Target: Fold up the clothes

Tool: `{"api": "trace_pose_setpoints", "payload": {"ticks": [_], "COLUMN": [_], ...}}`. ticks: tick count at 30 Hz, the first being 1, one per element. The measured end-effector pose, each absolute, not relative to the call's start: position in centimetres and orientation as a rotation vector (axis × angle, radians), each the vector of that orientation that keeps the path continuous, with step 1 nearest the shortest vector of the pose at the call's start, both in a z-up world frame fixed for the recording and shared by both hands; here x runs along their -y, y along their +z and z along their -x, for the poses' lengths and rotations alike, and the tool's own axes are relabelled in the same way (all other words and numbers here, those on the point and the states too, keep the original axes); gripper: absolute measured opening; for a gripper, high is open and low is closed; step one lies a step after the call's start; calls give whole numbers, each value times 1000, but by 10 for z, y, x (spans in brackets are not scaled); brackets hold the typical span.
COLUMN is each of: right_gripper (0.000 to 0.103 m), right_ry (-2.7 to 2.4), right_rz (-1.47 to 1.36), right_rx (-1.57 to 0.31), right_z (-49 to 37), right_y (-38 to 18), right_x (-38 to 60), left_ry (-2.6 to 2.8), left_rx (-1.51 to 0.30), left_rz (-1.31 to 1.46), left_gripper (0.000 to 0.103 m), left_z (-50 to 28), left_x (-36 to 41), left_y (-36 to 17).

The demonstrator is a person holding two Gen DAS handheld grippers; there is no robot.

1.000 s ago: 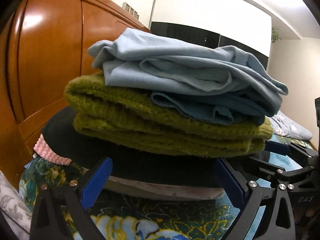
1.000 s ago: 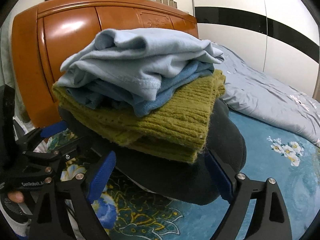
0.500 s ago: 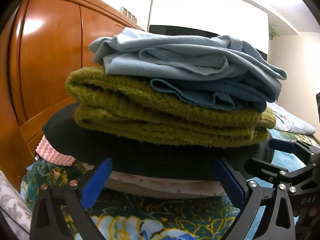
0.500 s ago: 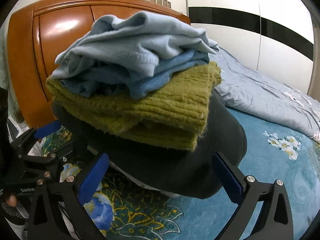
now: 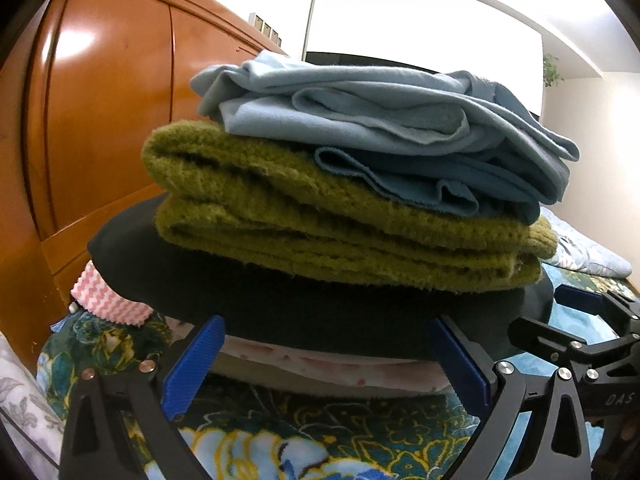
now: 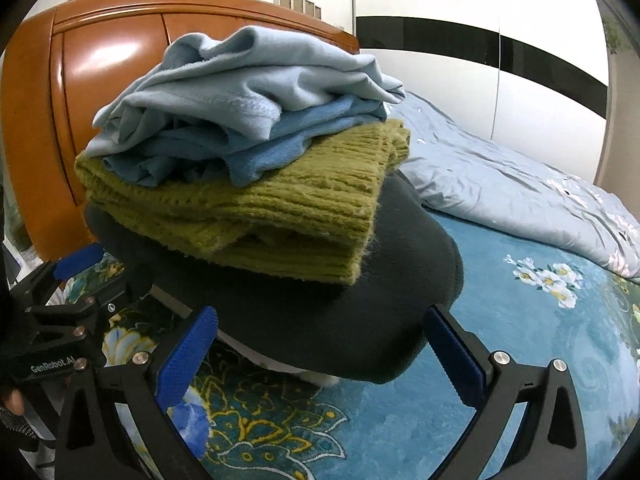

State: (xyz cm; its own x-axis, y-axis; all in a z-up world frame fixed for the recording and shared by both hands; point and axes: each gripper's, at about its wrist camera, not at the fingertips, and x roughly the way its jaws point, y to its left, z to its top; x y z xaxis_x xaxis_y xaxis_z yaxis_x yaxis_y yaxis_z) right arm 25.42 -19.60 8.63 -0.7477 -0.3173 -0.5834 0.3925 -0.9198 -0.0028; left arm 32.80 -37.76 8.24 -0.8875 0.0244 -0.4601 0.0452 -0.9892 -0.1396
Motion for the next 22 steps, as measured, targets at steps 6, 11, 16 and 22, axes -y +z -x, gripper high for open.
{"api": "trace_pose_setpoints", "payload": {"ticks": [6,11,16,22], "right_gripper": [103,103,103,103], "right_ry": [-2630,-2637,-2636,-2642], "right_rz": [-849,-854,-862,-862], "right_rx": [-180,-183,-182,-184], "right_z": [-255,-256,-257,-257], "right_y": [88,90,94,99], "right_x": [194,192,189,187], "left_ry": [-3050,-3052,-3058,-3038], "left_rx": [-243,-249,-247,-206], "left_rz": [-757,-761,-758,-703], "left_gripper": [103,103,103,103], "left_z": [-327,-326,-330,-334], "left_x": [378,379,378,376], "left_y": [80,80,79,80]}}
